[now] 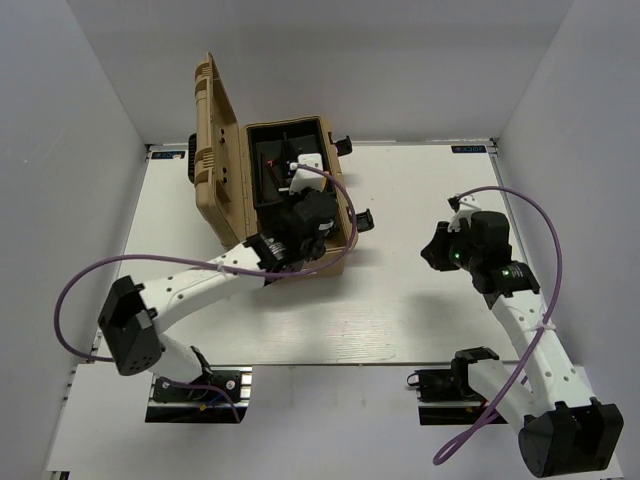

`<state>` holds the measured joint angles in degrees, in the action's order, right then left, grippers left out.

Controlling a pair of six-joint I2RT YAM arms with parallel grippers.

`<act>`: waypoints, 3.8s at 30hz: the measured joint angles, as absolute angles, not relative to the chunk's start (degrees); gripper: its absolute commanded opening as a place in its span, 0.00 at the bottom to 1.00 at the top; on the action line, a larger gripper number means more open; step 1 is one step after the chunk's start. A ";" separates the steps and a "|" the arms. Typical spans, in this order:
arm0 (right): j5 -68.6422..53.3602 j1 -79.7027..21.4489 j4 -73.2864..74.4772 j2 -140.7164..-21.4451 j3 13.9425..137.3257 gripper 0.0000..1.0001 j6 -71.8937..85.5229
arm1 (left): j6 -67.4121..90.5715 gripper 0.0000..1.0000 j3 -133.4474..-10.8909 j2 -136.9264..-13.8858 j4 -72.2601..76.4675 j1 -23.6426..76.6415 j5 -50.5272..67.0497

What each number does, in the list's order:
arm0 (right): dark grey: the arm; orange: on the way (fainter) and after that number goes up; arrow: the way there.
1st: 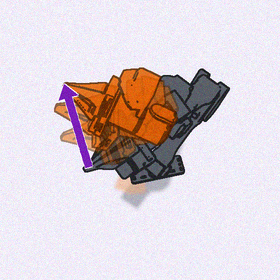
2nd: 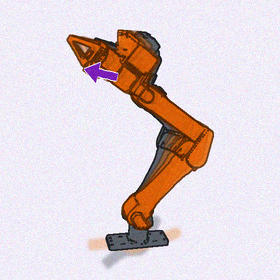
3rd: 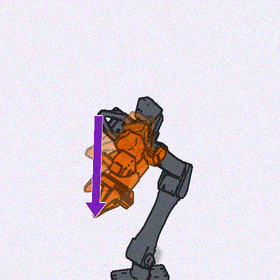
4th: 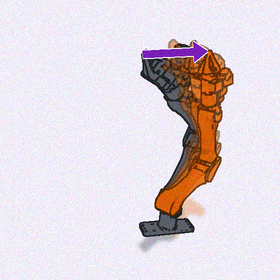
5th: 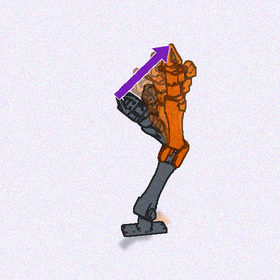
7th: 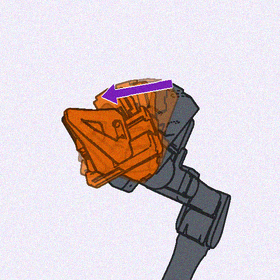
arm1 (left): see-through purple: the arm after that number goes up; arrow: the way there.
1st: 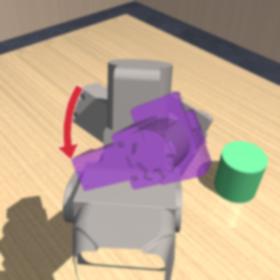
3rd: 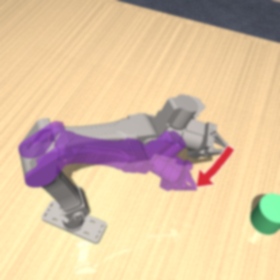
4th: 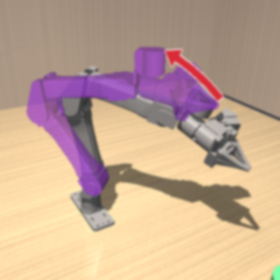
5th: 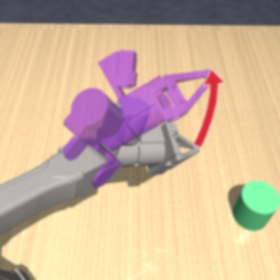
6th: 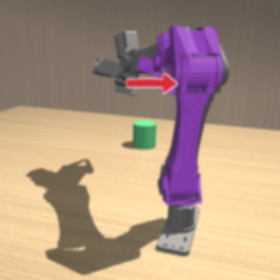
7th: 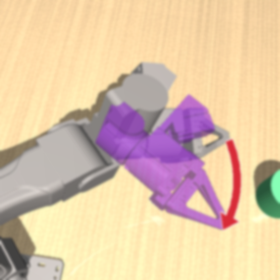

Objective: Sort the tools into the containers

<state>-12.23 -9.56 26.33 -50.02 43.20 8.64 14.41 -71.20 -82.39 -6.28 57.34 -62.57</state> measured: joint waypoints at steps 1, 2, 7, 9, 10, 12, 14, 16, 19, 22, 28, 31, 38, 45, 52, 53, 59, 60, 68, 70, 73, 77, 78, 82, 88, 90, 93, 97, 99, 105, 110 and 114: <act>-12.29 -9.41 26.35 -49.89 43.09 0.17 8.64 | 13.89 0.00 -71.16 -83.94 -5.56 56.12 -61.98; -12.38 -9.30 26.22 -49.82 43.00 0.17 8.64 | 13.50 0.00 -71.16 -85.14 -5.08 55.05 -61.23; -12.93 -8.99 25.58 -49.52 42.26 0.24 8.64 | 13.17 0.52 -70.94 -87.83 -4.38 51.42 -57.60; -13.63 -8.97 25.56 -49.54 42.19 0.35 8.78 | 13.61 0.64 -70.94 -87.59 -4.25 50.87 -56.58; -13.96 -8.95 25.52 -49.54 42.19 0.38 8.62 | 14.00 0.67 -70.91 -87.35 -4.08 50.76 -55.99; -14.87 -8.88 25.50 -49.56 42.19 0.41 8.38 | 14.55 0.69 -70.91 -86.65 -4.19 50.68 -54.65; -15.84 -8.82 25.47 -49.65 42.19 0.41 8.01 | 14.63 0.65 -70.91 -85.73 -4.36 50.61 -53.17; -16.91 -8.75 25.45 -49.76 42.19 0.32 7.51 | 14.41 0.16 -70.96 -84.71 -4.73 50.57 -51.55; -18.61 -8.73 25.36 -50.43 42.19 0.00 6.13 | 12.64 0.00 -71.18 -82.41 -5.41 50.85 -48.45; -20.45 -8.73 25.19 -52.01 42.22 0.00 5.74 | 10.39 0.00 -72.90 -79.37 -6.59 51.27 -44.42; -22.55 -8.73 25.06 -55.29 42.22 0.00 5.32 | 4.67 0.40 -80.55 -68.58 -6.68 51.81 -43.24; -22.92 -8.75 24.97 -56.12 42.41 0.00 5.23 | 0.05 0.50 -84.79 -64.18 -2.42 51.18 -51.22; -23.20 -8.73 24.16 -56.88 42.98 0.00 5.13 | -19.00 0.47 -85.43 -59.02 12.45 49.12 -65.95; -23.35 -8.73 24.05 -56.73 42.98 0.00 5.15 | -21.93 0.47 -78.06 -58.08 7.90 44.29 -70.78; -23.38 -8.67 24.01 -54.54 42.98 0.00 5.15 | -9.39 0.48 -75.77 -60.23 -11.38 34.09 -68.20; -23.38 -8.64 24.01 -54.33 42.98 0.00 5.17 | -6.83 0.48 -75.81 -60.82 -14.20 32.16 -66.87; -23.31 -8.60 24.01 -52.16 42.96 0.00 5.17 | 5.17 0.46 -76.07 -63.26 -25.41 23.46 -53.82; -23.31 -8.56 24.01 -51.92 42.96 0.00 5.15 | 6.22 0.46 -76.09 -63.05 -25.69 22.98 -50.57; -23.33 -8.32 23.94 -51.99 42.96 0.00 5.17 | 6.52 0.49 -79.00 -63.92 -29.65 22.50 -15.40; -23.31 -8.29 23.94 -52.21 42.96 0.00 5.15 | 5.82 0.49 -82.43 -68.03 -30.92 22.59 -5.61; -23.29 -8.27 23.94 -52.25 42.96 0.00 5.15 | 5.26 0.52 -82.87 -73.78 -31.24 22.96 7.53; -23.05 -8.25 23.92 -52.36 42.96 0.03 5.10 | 5.06 0.61 -81.62 -78.52 -32.34 23.35 17.02; -22.90 -8.23 23.94 -52.56 42.96 0.17 5.08 | 5.19 0.63 -80.90 -78.00 -32.38 23.38 17.45; -21.50 -8.12 23.88 -53.82 42.96 0.44 4.45 | 5.41 0.83 -80.29 -71.46 -31.24 23.38 17.10; -21.06 -8.21 23.70 -58.65 43.70 0.34 3.49 | 5.69 0.88 -73.78 -53.52 -25.12 23.66 14.41; -22.59 -8.73 23.46 -62.57 45.50 0.24 3.44 | 5.96 0.88 -68.73 -47.51 -24.03 23.81 13.04; -23.35 -11.11 23.00 -72.07 51.44 0.12 3.86 | 6.52 0.88 -61.69 -41.08 -24.51 23.79 11.00; -22.70 -15.18 20.38 -82.83 56.40 0.01 5.85 | 7.49 0.89 -58.30 -37.39 -26.72 23.81 9.65; -23.07 -16.80 18.65 -86.76 57.06 0.00 8.38 | 7.97 0.89 -57.80 -35.51 -27.53 23.81 9.30; -27.00 -21.96 15.44 -95.66 58.65 0.00 17.50 | 8.49 0.89 -57.76 -30.81 -28.99 23.81 7.90; -30.63 -26.52 10.81 -95.29 56.40 0.00 23.73 | 9.06 0.89 -56.29 -29.85 -29.45 23.81 7.29; -31.92 -32.03 9.52 -95.29 56.62 0.00 24.14 | 9.65 0.89 -54.92 -29.80 -30.00 23.81 6.98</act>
